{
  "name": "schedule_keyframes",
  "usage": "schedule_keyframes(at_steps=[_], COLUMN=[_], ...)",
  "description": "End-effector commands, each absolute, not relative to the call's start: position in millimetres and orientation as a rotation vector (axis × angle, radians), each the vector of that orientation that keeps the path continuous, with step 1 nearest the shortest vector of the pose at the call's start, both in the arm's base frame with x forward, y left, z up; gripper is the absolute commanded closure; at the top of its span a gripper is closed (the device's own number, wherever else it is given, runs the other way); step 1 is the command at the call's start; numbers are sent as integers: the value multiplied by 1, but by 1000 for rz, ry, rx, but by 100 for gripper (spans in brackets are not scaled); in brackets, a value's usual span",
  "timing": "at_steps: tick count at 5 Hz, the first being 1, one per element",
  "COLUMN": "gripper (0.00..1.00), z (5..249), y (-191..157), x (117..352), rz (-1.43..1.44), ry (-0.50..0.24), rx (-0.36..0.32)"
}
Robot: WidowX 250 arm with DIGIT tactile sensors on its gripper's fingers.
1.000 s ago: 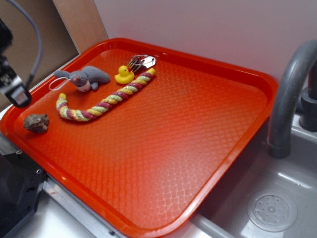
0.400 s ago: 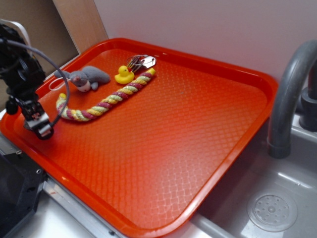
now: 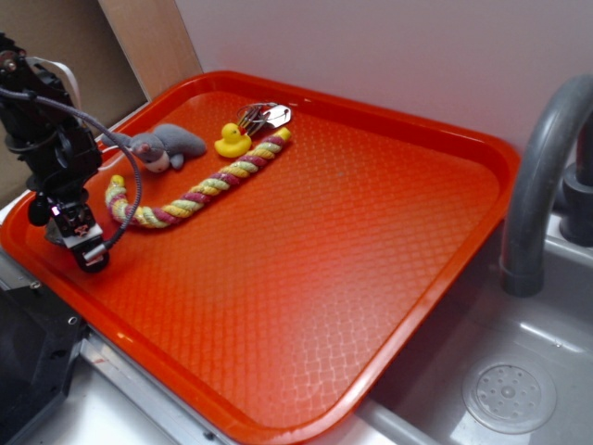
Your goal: Grab the rock.
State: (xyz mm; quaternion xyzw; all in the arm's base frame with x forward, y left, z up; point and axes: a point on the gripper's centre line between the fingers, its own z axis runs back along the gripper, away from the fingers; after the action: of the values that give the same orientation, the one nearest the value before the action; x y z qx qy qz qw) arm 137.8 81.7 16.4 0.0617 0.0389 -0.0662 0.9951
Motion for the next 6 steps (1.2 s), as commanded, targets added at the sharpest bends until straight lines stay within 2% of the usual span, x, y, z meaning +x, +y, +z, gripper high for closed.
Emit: schedule_keyframes(at_steps=[1, 2, 3, 4, 5, 6], gripper=[100, 100, 100, 100, 100, 100], z=[23, 48, 85, 134, 185, 225], y=[83, 70, 47, 10, -27, -45], x=[141, 148, 159, 173, 174, 180], rz=[-159, -144, -71, -106, -111, -117], ry=[71, 34, -2, -61, -120, -149], rx=[129, 163, 163, 135, 114, -13])
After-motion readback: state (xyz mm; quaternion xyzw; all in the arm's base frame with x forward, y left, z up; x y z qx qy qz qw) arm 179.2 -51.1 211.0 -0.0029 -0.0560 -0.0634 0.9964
